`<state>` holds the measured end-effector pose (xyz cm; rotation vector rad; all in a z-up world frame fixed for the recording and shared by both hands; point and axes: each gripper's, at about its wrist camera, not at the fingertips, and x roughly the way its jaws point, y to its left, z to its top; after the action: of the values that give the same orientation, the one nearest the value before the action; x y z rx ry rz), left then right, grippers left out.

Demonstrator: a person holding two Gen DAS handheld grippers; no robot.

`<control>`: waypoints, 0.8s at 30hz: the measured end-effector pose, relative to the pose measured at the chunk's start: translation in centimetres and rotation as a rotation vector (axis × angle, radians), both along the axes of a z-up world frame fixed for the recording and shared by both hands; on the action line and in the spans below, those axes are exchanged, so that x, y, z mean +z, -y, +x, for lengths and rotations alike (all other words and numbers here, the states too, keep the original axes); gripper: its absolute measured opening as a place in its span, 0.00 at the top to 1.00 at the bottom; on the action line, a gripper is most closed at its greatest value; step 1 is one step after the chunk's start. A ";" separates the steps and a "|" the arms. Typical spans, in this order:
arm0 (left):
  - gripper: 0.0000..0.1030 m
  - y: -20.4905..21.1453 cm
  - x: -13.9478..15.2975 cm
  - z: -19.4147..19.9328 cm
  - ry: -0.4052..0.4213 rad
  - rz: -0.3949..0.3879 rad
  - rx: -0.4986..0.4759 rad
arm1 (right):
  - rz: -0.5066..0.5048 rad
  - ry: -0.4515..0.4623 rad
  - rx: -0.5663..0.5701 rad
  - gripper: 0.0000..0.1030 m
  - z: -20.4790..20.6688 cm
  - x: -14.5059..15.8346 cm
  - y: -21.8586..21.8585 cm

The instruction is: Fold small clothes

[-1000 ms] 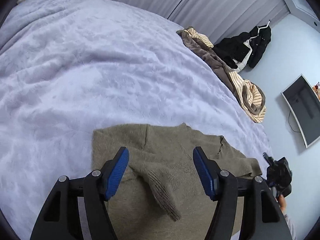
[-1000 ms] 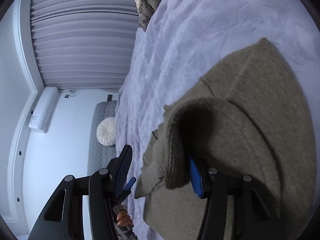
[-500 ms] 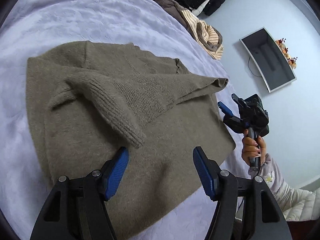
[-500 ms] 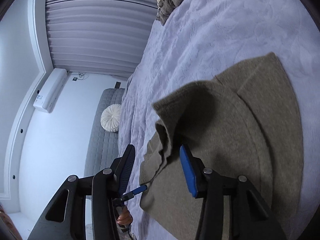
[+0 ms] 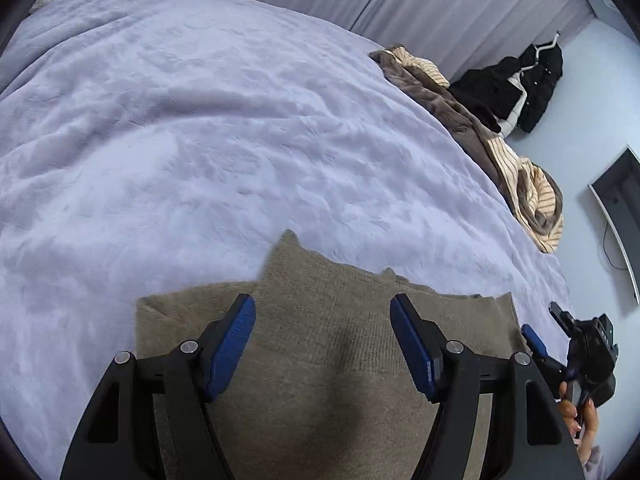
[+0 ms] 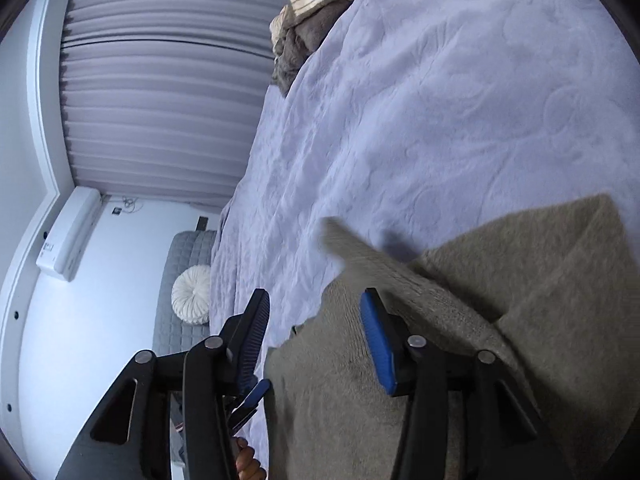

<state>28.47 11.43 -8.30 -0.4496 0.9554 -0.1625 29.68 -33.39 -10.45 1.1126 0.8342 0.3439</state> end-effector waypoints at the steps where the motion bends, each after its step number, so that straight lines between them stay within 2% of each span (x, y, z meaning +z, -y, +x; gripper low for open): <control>1: 0.31 -0.7 0.1 -0.3 -0.014 -0.008 -0.013 | 0.001 0.000 -0.004 0.48 -0.3 0.2 0.4; 4: 0.31 -1.3 -0.2 -1.9 -0.071 0.017 -0.115 | -0.029 -0.008 0.044 0.48 -2.1 0.9 1.4; 7: 0.31 -1.8 -0.5 -5.4 -0.117 0.054 -0.222 | -0.205 -0.003 0.151 0.48 -5.3 2.3 1.5; 8: 0.31 -2.1 -0.7 -6.6 -0.130 0.043 -0.249 | -0.276 -0.002 0.189 0.48 -6.6 2.8 1.6; 11: 0.31 -2.9 -1.7 -9.9 -0.187 -0.017 -0.305 | -0.362 -0.014 0.253 0.48 -10.6 3.3 2.8; 15: 0.31 -3.5 -2.6 -12.6 -0.210 -0.108 -0.326 | -0.369 -0.041 0.278 0.48 -14.2 3.2 4.4; 17: 0.31 -3.4 -3.1 -13.1 -0.238 -0.150 -0.336 | -0.319 -0.051 0.316 0.48 -15.4 2.7 4.6; 20: 0.31 -2.6 -3.7 -13.8 -0.258 -0.149 -0.359 | -0.264 -0.065 0.385 0.49 -16.3 1.8 4.1; 22: 0.32 -2.1 -3.7 -14.2 -0.254 -0.149 -0.367 | -0.266 -0.080 0.400 0.57 -16.6 1.1 3.7; 23: 0.46 -2.0 -3.6 -14.3 -0.241 -0.154 -0.362 | -0.256 -0.090 0.401 0.63 -16.6 0.7 3.7; 24: 0.63 -1.9 -3.4 -14.3 -0.235 -0.167 -0.373 | -0.255 -0.098 0.397 0.78 -16.5 0.5 3.6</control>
<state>14.13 13.32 -11.75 -0.4461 1.2584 -0.5394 13.18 -36.97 -9.97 0.7274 1.1548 0.4993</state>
